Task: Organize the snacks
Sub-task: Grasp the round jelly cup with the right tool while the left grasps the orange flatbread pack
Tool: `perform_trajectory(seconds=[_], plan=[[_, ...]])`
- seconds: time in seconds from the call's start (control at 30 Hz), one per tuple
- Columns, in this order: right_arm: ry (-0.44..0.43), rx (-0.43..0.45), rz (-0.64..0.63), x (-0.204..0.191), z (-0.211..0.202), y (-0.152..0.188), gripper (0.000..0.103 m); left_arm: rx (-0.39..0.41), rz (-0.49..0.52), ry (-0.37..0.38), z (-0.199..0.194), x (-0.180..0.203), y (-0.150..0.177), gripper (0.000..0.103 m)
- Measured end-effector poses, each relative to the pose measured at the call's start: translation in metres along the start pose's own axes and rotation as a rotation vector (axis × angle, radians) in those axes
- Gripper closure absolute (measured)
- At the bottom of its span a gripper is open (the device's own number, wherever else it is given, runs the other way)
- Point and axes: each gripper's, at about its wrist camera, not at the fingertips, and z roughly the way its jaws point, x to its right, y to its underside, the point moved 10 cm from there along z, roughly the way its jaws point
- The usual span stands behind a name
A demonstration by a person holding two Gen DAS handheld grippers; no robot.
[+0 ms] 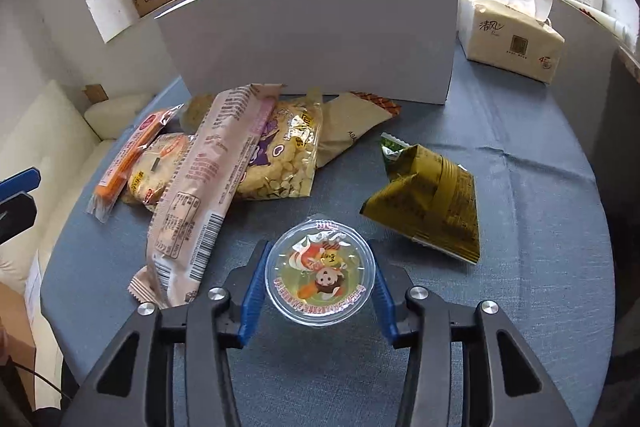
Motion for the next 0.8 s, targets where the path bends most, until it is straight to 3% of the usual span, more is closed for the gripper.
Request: perform_trajectory(seconds=[0.47,0.67,0.8], plan=[[-0.010,0.075,0.027,-0.001,-0.047,0.009,0.053,-0.036,-0.014,-0.023,0.023,-0.035,-0.007,0.000],[-0.026,0.099,0.079,0.009,-0.064,0.015,0.053,-0.092,-0.086,-0.030,0.059,-0.068,-0.018,0.000],[-0.028,0.092,0.078,0.007,-0.062,0.019,0.053,-0.128,-0.085,-0.088,0.094,-0.077,-0.030,0.000]])
